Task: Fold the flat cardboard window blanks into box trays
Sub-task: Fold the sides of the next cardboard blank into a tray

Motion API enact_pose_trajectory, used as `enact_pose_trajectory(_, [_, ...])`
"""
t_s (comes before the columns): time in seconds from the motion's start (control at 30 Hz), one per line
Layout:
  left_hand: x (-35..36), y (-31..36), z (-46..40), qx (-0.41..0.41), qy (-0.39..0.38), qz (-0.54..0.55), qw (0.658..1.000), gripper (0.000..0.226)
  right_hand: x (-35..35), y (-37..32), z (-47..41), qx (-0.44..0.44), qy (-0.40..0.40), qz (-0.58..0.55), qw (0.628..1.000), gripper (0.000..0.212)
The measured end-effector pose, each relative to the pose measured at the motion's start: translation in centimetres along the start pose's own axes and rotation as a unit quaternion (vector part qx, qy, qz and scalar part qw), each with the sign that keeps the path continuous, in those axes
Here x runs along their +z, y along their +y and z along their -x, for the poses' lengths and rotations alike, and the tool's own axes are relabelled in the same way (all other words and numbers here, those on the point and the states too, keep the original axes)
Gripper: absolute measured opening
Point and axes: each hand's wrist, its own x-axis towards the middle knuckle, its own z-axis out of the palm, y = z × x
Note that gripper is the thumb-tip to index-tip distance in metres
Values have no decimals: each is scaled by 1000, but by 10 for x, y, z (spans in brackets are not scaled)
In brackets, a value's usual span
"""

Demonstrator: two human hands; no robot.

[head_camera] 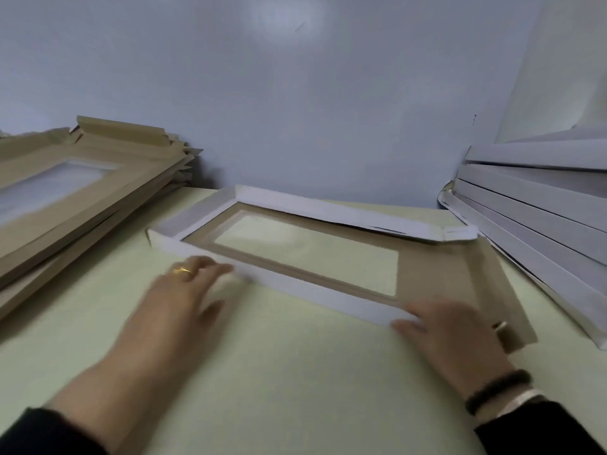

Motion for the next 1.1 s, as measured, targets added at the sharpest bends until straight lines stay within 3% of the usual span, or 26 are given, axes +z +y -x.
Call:
enact_pose_trajectory(0.17, [28, 64, 10, 165, -79, 87, 979, 55, 10, -65, 15, -146, -12, -46, 988, 28])
enact_pose_trajectory(0.23, [36, 70, 9, 166, -92, 77, 979, 42, 1, -72, 20, -177, -16, -45, 983, 38])
enact_pose_trajectory(0.33, [38, 59, 3, 182, -65, 37, 981, 27, -14, -67, 24, -198, -101, -81, 972, 68])
enact_pose_trajectory(0.47, [26, 31, -9, 163, -54, 10, 985, 35, -23, -36, 21, -186, -84, -164, 965, 83])
enact_pose_trajectory(0.53, [22, 14, -14, 120, -63, 29, 990, 46, -21, -21, 18, -180, -69, -149, 970, 61])
enact_pose_trajectory(0.6, [23, -2, -18, 55, -51, 50, 996, 48, -16, -9, 18, -145, -107, -167, 969, 42])
enact_pose_trajectory(0.7, [23, -17, -20, -9, -65, 70, 995, 41, -8, -1, 17, -122, -173, -172, 962, 64])
enact_pose_trajectory(0.77, [21, -21, -19, -28, -59, 98, 993, 28, -2, -6, 16, -150, -168, -129, 966, 66])
enact_pose_trajectory(0.83, [11, -20, -19, -42, -45, 76, 995, 36, 3, -20, 17, -176, -130, -94, 971, 58])
enact_pose_trajectory(0.93, [-8, 4, -18, 18, 61, 18, 998, 35, 8, -43, 21, -201, -49, -34, 978, 38])
enact_pose_trajectory(0.97, [-13, 17, -14, 55, 60, 26, 996, 28, 11, -51, 21, -202, -25, 4, 979, 36])
enact_pose_trajectory(1.03, [-14, 48, -1, 134, -13, 49, 990, 37, 20, -65, 23, -200, -12, 71, 977, 26])
enact_pose_trajectory(1.1, [4, 70, 14, 174, -118, -11, 978, 54, 27, -74, 27, -183, -6, 118, 976, 21])
